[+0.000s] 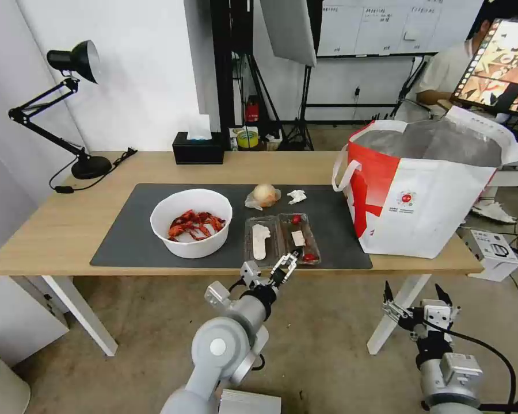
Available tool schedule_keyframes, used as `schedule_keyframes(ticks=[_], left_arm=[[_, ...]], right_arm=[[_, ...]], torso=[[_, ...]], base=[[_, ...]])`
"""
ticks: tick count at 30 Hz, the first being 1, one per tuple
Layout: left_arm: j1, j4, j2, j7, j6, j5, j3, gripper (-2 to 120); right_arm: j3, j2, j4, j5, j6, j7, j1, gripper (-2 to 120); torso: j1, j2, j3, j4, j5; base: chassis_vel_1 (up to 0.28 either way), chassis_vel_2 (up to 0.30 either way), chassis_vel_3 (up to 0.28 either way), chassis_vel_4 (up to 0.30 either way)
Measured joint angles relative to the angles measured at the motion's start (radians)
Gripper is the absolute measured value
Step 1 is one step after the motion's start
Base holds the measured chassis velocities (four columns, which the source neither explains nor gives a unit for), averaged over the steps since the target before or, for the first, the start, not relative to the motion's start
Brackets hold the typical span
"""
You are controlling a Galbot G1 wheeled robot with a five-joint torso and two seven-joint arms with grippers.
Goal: Pick up the trash from the table and place it into the takeout bag.
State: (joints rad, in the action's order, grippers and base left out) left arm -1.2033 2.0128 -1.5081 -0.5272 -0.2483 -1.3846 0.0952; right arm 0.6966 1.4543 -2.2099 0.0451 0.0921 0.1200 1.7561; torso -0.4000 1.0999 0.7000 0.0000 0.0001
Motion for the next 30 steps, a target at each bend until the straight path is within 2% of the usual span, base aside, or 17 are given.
schedule_keyframes(ticks=[11, 23, 30], left_arm=[[0.002, -0.014, 0.005, 0.010, 0.007, 0.023, 0.016, 100], [0.011, -0.003, 0.049, 0.027, 0.023, 0.032, 0.046, 100], [-0.003, 0.037, 0.059, 0.036, 0.029, 0.033, 0.056, 100]], right_arm=[[-0.004, -0.001, 0.012, 0.000, -0.007, 0.000, -0.003, 100], [-0.009, 0.005, 0.025, -0.003, -0.022, -0.001, -0.002, 100], [-0.013, 0.010, 0.033, -0.016, -0.028, -0.002, 0.000, 100]], torso=[[0.000, 0.000, 0.000, 0.0000, -0.0001], [0.000, 0.000, 0.000, 0.0000, -0.0001], [0.000, 0.000, 0.000, 0.0000, -0.0002]], base=[[0.000, 0.000, 0.000, 0.000], [0.000, 0.000, 0.000, 0.000], [0.000, 0.000, 0.000, 0.000]])
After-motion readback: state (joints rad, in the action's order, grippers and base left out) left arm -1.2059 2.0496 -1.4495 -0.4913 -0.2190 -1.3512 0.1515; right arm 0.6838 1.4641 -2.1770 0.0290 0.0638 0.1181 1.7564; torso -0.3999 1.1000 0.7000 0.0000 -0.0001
